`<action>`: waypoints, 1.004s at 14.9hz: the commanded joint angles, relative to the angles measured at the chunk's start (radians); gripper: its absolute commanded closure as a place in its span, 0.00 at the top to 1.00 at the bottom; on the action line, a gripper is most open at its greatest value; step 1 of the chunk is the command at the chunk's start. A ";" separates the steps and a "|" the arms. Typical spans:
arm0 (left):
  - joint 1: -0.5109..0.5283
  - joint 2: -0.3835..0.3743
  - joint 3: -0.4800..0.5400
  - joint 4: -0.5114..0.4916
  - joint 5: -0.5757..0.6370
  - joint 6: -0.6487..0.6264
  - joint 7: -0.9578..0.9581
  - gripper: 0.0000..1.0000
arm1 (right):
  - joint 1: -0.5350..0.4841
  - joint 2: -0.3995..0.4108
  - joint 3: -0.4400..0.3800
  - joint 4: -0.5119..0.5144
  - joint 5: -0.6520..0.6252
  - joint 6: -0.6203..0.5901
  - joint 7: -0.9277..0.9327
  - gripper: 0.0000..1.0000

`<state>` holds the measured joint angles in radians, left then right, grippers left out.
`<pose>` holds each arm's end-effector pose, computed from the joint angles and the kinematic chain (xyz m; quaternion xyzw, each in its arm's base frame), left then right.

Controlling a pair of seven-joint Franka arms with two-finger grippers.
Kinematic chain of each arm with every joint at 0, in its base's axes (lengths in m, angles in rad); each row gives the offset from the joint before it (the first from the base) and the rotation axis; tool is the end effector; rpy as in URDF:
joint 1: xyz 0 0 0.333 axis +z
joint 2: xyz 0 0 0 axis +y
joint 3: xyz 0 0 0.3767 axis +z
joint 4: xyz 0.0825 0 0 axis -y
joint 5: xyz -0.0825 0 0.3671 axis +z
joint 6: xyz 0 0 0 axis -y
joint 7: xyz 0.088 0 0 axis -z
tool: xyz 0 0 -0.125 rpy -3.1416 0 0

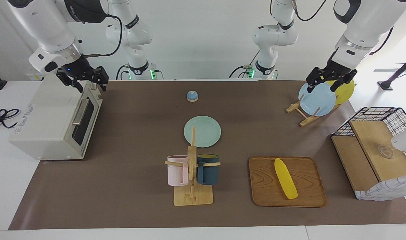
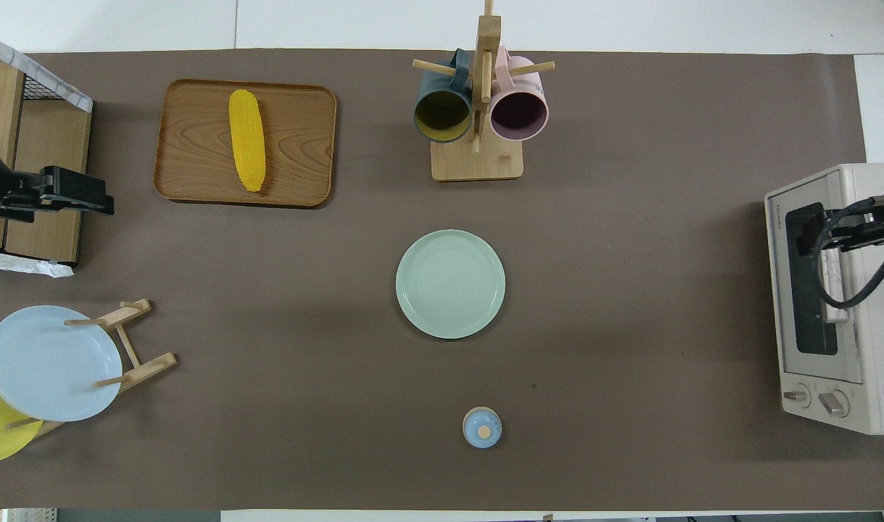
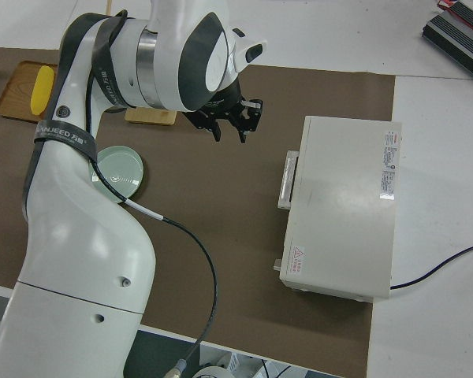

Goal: Put corn in oven
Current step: 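Reach the left gripper toward the yellow corn on the wooden tray, then close the left gripper around the yellow corn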

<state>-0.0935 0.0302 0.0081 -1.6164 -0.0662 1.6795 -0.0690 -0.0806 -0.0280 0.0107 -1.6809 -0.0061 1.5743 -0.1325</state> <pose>0.5555 -0.0553 0.6397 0.9993 -0.0051 0.0139 0.0340 0.5211 -0.0372 0.6325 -0.9987 -0.0314 0.0394 0.0008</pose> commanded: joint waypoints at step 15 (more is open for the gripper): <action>-0.080 0.775 -0.002 0.474 0.028 0.340 0.041 1.00 | -0.133 -0.021 0.003 -0.312 -0.107 0.309 0.019 0.00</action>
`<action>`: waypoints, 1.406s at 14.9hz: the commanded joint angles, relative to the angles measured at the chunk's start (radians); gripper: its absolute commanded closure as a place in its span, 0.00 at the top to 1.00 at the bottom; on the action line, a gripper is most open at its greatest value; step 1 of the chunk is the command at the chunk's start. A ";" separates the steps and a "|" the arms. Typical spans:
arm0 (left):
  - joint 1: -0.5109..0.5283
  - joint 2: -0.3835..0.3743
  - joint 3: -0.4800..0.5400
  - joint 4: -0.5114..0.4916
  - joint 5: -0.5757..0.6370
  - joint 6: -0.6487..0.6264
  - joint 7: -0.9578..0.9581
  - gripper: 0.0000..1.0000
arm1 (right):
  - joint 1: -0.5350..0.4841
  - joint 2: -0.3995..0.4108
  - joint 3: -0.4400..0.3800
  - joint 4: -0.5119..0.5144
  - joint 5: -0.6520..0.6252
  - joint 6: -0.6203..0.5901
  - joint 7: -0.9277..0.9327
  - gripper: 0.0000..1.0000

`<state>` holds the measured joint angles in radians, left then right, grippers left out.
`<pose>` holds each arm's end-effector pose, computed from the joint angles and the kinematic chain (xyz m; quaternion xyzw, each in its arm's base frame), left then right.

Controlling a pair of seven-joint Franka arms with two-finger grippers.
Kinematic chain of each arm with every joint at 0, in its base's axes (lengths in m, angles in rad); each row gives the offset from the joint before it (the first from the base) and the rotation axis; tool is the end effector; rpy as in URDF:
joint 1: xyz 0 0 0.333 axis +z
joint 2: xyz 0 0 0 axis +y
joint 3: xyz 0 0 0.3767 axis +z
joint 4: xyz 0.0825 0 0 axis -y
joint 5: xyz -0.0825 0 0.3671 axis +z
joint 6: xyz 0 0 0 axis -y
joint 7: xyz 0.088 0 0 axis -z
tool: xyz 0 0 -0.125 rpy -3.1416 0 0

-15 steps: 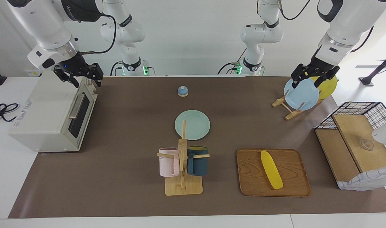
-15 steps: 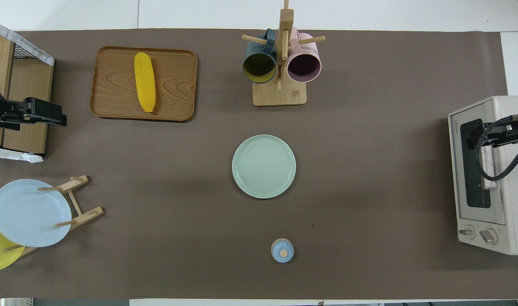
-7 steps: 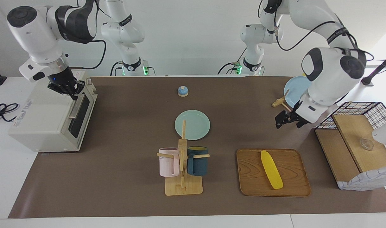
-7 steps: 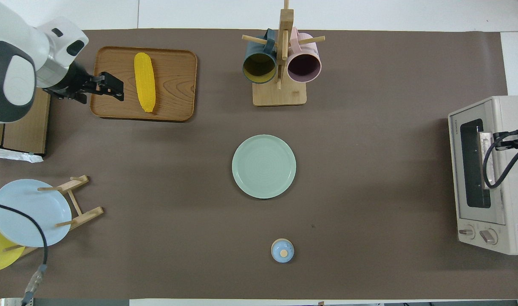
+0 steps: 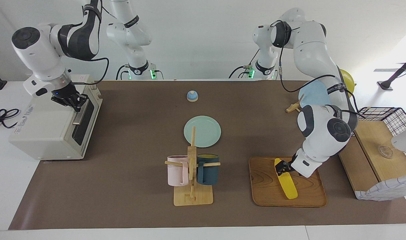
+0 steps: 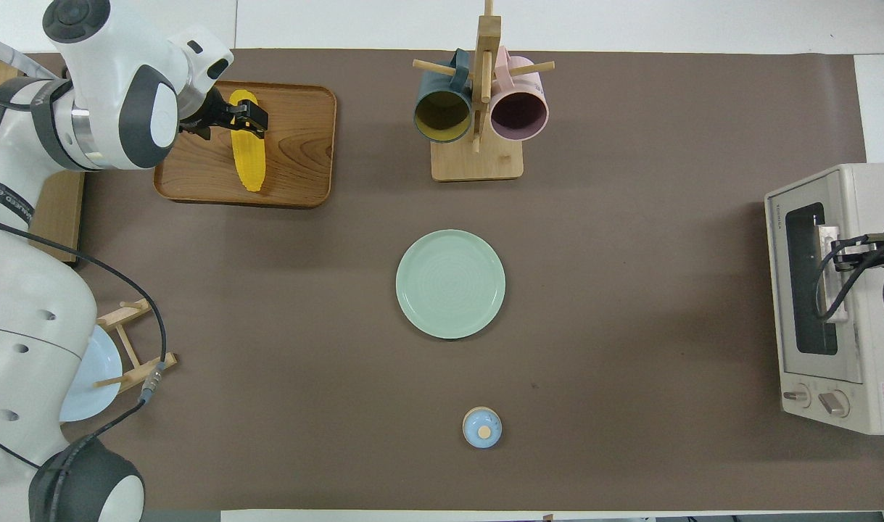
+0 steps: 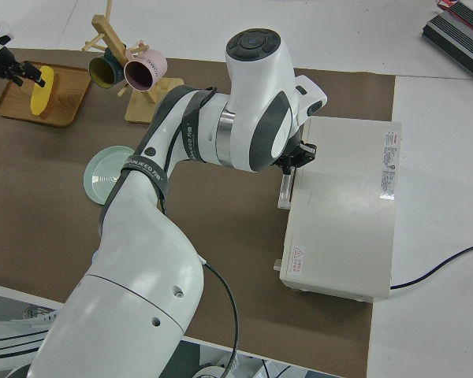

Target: Put corn in oven

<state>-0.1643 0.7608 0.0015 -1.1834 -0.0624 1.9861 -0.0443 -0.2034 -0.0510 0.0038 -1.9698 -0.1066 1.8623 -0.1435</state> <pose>0.7734 -0.1324 0.3708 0.9983 -0.0474 0.0179 0.0303 0.5051 -0.1124 0.5365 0.9983 -0.0113 -0.0364 0.0451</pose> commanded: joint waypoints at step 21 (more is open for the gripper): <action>-0.220 -0.457 0.005 -0.423 -0.099 -0.074 -0.276 0.00 | 0.081 0.085 0.019 -0.208 0.051 0.291 0.170 0.00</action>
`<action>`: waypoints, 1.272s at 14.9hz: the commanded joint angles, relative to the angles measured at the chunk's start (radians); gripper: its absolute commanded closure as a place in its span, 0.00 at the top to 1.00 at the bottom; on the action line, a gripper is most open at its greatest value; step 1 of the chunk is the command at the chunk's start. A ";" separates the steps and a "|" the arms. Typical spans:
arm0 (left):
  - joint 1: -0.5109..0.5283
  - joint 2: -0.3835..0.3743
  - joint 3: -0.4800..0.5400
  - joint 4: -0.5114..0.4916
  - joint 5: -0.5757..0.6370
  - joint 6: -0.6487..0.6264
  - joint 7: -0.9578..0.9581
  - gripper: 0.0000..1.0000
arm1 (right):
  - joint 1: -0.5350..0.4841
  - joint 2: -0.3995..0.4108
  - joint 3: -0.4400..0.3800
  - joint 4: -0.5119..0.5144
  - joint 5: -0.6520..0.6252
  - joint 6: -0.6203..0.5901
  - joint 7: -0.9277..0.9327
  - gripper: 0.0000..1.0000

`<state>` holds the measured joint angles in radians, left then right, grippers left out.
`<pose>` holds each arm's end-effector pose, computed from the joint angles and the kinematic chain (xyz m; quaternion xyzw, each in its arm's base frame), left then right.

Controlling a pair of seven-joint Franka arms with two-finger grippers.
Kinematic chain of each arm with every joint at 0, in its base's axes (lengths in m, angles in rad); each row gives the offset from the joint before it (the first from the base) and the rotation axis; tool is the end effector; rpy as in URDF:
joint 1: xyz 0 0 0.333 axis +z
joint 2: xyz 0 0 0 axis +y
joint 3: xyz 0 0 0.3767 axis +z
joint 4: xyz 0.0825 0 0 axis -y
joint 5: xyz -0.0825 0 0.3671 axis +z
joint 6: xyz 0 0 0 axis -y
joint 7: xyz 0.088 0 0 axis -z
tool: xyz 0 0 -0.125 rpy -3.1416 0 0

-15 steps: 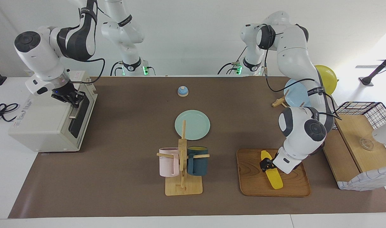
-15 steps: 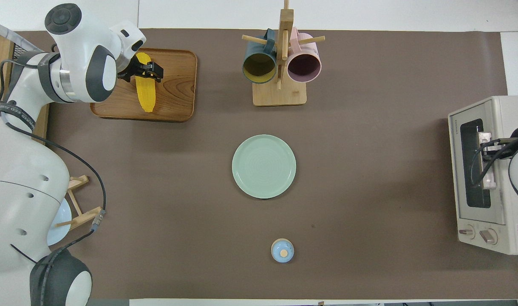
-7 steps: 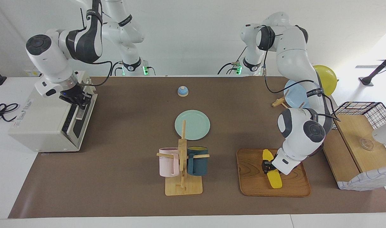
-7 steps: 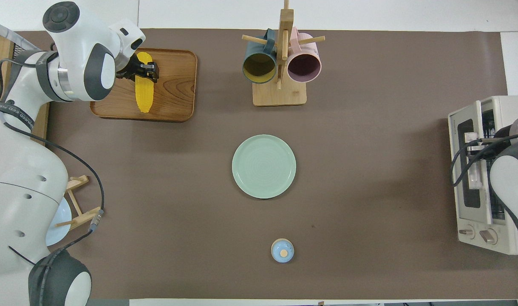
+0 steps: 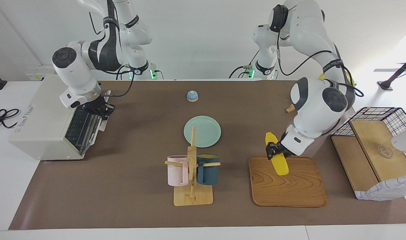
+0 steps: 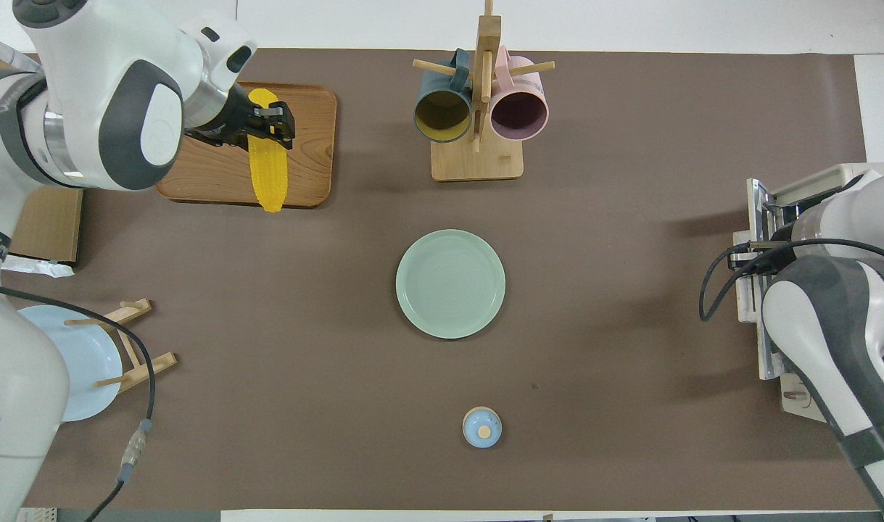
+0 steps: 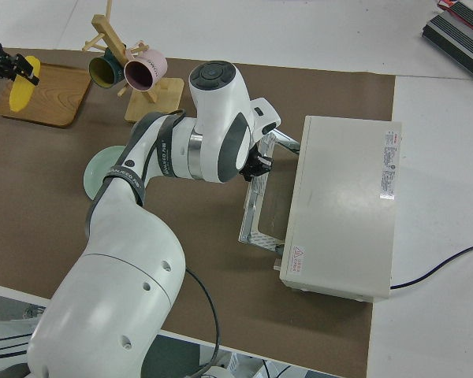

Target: Put corn in oven

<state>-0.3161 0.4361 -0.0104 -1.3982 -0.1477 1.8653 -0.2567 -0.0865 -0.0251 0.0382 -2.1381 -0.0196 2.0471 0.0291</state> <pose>0.6609 -0.2369 0.5025 0.9971 -0.0140 -0.0062 0.0745 0.5090 -0.0259 0.4624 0.9988 -0.0339 -0.0330 0.0087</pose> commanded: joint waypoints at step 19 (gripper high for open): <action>-0.456 -0.071 0.018 -0.539 -0.013 0.609 -0.316 0.30 | 0.095 0.165 -0.012 -0.120 0.084 0.315 0.092 0.00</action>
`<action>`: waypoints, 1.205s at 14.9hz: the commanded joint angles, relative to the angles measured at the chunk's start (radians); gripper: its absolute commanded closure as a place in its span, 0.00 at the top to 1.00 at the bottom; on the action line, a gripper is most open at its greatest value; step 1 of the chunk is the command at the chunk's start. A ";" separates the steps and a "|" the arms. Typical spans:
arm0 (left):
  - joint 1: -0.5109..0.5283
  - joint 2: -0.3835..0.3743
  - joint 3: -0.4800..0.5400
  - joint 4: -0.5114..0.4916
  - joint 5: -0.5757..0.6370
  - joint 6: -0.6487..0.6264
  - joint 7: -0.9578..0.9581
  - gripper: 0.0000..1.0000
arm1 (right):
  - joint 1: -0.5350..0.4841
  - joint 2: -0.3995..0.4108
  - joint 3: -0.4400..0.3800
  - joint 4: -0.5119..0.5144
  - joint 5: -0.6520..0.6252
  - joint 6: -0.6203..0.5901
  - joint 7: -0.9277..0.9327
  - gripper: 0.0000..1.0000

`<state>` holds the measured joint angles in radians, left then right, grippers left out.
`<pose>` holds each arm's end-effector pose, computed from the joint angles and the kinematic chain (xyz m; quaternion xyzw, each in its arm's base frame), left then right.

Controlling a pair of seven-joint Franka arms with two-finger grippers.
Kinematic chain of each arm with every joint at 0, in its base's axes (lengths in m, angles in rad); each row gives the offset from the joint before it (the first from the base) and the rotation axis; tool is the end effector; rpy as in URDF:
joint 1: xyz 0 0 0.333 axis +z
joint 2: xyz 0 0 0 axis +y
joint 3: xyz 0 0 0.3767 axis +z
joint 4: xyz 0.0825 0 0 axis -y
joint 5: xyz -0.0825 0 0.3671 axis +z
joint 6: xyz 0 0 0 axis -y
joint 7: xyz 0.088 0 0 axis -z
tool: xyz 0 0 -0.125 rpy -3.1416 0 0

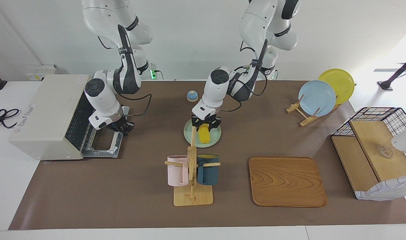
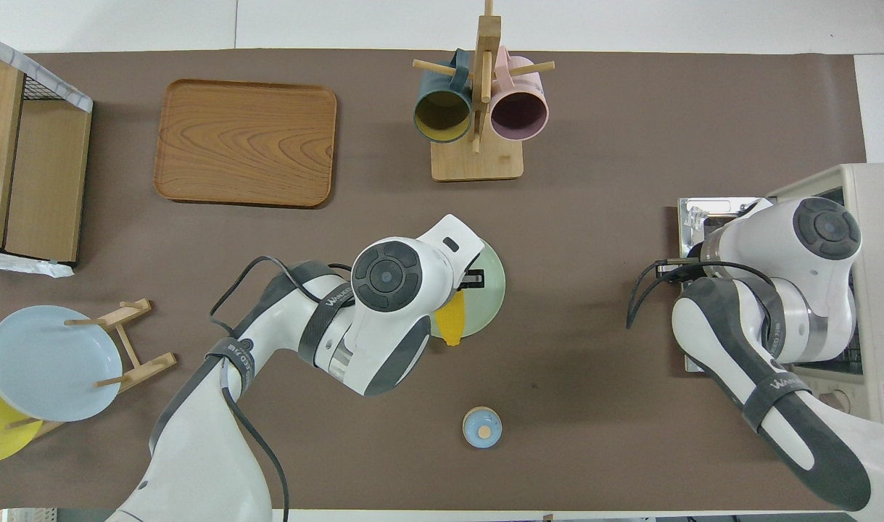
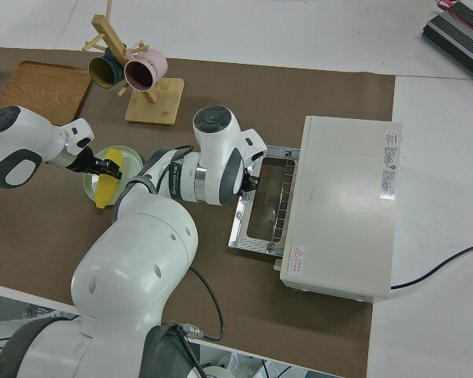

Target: Put corn in oven

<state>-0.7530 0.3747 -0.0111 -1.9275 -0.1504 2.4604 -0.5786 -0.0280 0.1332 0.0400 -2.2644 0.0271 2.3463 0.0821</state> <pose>0.4684 -0.4502 0.3601 0.9947 -0.0373 0.0282 0.0911 0.5225 0.0067 0.3519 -0.9986 0.0449 0.0262 0.0109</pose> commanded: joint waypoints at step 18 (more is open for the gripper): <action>0.584 -0.197 0.031 0.479 0.060 -0.875 0.460 1.00 | 0.702 0.332 -0.012 0.759 -0.100 -0.315 0.891 0.44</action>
<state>-0.2073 0.1896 0.0312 -1.5042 -0.1162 1.6935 -0.1721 0.5953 0.2507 0.0346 -1.7513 -0.0111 2.0842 0.8441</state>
